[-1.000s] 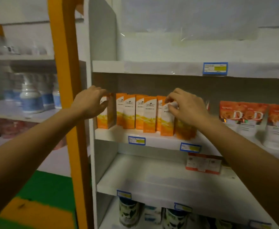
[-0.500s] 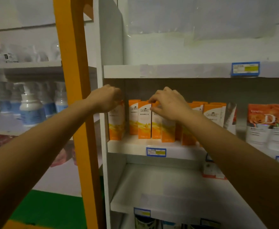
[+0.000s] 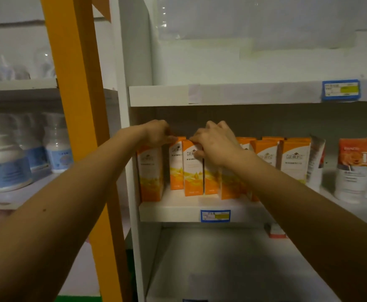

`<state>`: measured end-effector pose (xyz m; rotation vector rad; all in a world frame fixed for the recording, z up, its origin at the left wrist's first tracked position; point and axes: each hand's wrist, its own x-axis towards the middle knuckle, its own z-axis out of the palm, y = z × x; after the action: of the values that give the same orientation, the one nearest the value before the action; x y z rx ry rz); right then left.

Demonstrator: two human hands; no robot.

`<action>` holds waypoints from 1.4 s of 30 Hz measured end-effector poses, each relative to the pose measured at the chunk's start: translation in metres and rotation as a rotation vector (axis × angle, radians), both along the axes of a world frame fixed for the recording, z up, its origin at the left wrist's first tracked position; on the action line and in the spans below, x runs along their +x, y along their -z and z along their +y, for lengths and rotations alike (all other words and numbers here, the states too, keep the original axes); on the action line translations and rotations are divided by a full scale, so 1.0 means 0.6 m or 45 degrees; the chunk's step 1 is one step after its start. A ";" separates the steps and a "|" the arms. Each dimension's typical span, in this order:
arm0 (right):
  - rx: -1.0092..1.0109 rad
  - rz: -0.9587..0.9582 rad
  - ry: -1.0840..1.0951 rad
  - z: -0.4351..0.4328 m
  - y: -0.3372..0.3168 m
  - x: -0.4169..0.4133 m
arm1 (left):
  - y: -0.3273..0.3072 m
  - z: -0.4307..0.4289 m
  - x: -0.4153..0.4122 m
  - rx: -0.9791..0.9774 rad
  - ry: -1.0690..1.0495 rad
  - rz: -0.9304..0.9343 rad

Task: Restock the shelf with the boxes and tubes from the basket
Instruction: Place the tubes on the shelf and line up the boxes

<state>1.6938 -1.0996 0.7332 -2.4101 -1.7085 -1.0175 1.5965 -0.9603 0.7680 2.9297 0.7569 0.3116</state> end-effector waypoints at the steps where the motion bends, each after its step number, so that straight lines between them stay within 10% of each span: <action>1: 0.015 0.000 -0.005 0.002 -0.003 0.000 | -0.004 0.005 0.003 0.018 -0.001 0.017; 28: -0.012 0.269 0.002 -0.007 -0.024 -0.012 | -0.024 -0.008 -0.013 0.101 -0.008 0.268; 42: -0.023 0.839 -0.319 0.018 -0.045 -0.017 | -0.026 -0.004 -0.007 0.110 -0.003 -0.001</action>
<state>1.6834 -1.0890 0.7602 -2.1095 -1.6837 -0.1410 1.5925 -0.9625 0.7837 3.0096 0.7652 0.3542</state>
